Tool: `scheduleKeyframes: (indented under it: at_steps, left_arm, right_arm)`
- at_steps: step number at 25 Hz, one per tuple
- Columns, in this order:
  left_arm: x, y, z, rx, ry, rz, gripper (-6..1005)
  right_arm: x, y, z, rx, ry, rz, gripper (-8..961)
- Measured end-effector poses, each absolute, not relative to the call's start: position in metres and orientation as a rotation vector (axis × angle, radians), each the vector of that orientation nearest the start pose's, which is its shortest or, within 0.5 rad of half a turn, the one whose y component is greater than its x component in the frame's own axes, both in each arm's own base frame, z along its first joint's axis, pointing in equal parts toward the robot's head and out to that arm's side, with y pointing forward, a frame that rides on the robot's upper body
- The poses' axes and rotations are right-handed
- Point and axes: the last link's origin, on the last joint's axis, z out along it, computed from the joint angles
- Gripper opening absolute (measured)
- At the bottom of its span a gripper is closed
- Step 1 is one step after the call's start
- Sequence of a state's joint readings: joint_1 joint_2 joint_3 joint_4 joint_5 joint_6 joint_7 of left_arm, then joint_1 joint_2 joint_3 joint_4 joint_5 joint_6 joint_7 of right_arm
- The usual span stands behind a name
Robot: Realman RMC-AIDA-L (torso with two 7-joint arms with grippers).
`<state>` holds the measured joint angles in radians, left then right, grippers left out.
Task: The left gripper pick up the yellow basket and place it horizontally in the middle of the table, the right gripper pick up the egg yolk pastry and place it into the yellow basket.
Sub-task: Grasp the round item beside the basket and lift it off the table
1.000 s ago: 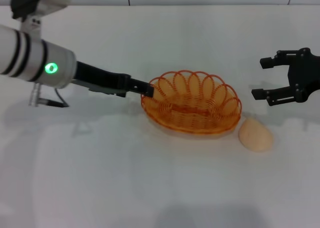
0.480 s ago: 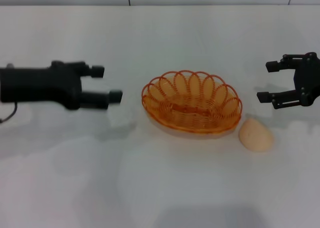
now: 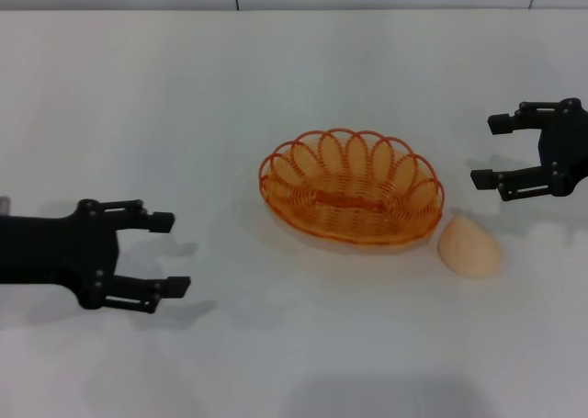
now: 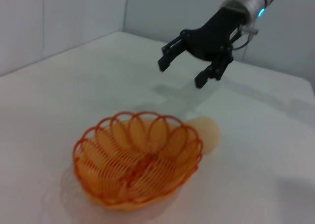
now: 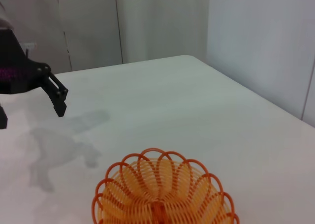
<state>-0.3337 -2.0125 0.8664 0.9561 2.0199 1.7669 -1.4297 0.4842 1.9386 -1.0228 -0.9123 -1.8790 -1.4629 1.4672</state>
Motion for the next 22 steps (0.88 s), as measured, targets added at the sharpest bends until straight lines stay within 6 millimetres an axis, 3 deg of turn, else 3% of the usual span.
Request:
scheduleKeyframes:
  at_steps: [6,16,22]
  left_arm:
    - [-0.295,0.272,0.059,-2.874,-0.438,-0.481,880]
    - [-0.298,0.273,0.064,-2.867,-0.457,-0.497,880]
    - [-0.296,0.275,0.063,-2.87,-0.48,-0.506,880]
  right_arm:
    - [0.251,0.355,0.054,-2.778,0.348,0.325,828]
    - [0.23,0.344,0.076,-2.835,0.581,0.02,827]
    - [0.225,0.344,0.065,-2.84,0.711,-0.065,827]
